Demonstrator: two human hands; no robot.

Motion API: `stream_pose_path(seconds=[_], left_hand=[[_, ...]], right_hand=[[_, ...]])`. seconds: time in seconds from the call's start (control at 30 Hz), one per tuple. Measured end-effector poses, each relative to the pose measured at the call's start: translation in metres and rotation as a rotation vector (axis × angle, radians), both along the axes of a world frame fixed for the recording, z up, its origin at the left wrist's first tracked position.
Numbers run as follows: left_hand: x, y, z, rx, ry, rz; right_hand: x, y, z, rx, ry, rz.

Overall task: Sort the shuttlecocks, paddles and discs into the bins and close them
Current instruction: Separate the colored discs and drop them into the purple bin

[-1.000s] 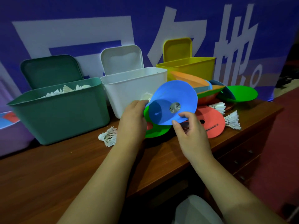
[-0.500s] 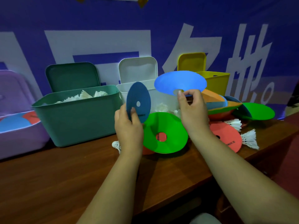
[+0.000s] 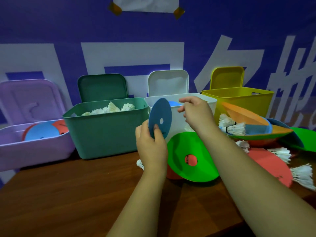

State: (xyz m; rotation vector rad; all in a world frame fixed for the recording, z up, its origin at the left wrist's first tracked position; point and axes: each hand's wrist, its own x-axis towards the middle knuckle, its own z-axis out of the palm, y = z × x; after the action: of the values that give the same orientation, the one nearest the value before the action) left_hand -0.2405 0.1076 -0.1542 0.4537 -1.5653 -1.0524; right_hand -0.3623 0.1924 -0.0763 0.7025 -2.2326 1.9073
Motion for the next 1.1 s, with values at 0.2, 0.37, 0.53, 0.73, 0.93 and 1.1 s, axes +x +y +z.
stream_pose_path(seconds=[0.2,0.37,0.53,0.73,0.93,1.1], left_hand=[[0.032,-0.044,0.025,-0.067,0.086,0.097],[0.095,-0.093,0.037,-0.143,0.076,0.190],[0.170,-0.140,0.029,-0.244,0.034,0.356],[0.233,-0.209,0.029,-0.333,-0.015,0.519],[0.234,-0.282,0.054,-0.479,-0.154,0.649],[0.204,-0.313,0.033,-0.269,-0.675,0.524]], right_hand=[[0.060,-0.044,-0.025,-0.130,0.012,0.162],[0.120,-0.100,-0.042,-0.065,0.054,0.408],[0.176,-0.145,-0.058,0.132,0.123,0.641],[0.197,-0.186,-0.084,0.387,0.348,0.786],[0.181,-0.201,-0.122,0.433,0.344,0.763],[0.172,-0.201,-0.129,0.453,0.303,0.766]])
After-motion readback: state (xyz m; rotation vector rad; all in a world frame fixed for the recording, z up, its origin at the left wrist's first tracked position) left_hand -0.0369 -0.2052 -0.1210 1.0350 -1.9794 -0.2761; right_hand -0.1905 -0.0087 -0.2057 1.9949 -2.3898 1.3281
